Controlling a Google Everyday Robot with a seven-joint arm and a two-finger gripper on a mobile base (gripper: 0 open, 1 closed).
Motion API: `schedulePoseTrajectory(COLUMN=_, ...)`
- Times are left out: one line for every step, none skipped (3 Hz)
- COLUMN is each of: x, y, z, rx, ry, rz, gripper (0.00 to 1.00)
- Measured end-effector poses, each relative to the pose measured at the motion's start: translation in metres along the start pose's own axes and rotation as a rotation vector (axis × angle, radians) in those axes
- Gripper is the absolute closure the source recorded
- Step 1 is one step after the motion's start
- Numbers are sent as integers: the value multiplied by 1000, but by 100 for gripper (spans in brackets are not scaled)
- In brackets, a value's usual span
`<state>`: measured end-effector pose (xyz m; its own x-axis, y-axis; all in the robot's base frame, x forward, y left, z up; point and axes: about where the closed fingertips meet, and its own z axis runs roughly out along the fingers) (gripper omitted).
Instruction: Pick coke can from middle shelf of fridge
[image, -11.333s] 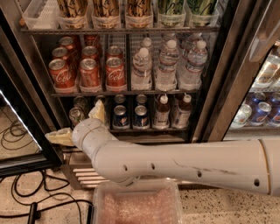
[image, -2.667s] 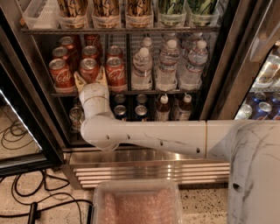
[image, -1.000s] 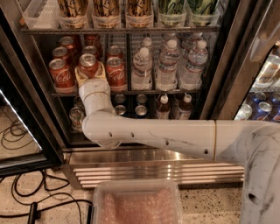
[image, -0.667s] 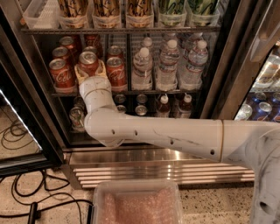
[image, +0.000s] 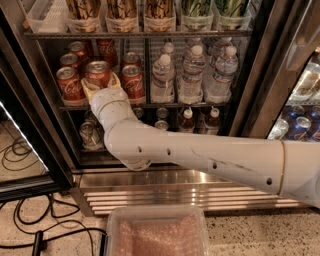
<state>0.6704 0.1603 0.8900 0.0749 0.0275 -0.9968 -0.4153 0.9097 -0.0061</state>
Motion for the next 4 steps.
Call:
schedulePoseTrajectory(x=12, y=7, z=-23, rx=-77, ry=68, rz=7, gripper=100)
schedulePoseTrajectory(x=26, y=-1, z=-44, rx=-171, ry=103, rz=43, gripper=100)
schedulePoseTrajectory(x=30, y=-18, z=-61, rx=-260, ry=103, rz=51, gripper=100)
schedulePoseTrajectory(x=29, y=-31, z=-79, rx=-338, ry=115, rz=41, gripper=100)
